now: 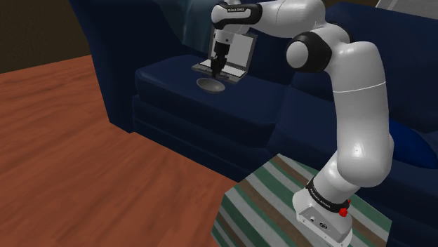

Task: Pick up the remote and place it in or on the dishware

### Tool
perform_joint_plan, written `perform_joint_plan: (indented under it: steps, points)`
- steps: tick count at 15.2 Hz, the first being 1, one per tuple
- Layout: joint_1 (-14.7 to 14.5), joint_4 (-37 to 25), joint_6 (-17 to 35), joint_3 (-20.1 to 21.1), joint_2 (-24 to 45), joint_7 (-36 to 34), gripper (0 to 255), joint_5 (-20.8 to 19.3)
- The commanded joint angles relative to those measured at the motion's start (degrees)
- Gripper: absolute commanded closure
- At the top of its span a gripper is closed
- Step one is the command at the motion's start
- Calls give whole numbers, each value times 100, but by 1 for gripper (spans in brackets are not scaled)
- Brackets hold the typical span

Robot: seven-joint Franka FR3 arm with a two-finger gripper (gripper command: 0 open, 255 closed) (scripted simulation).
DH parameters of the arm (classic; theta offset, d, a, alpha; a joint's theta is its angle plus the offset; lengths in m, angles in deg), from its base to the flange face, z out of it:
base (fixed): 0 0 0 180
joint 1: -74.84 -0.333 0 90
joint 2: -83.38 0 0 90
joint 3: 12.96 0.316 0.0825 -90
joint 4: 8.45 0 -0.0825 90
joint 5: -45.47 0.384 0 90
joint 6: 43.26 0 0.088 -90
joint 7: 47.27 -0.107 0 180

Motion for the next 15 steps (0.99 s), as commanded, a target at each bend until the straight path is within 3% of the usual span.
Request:
perform_joint_plan:
  steps: [1,8,15]
  points:
    - [-17,115,133,5,17,14,255,10]
    - [-52,528,627,26,113,109,255,56]
    - [-52,528,627,26,113,109,255,56]
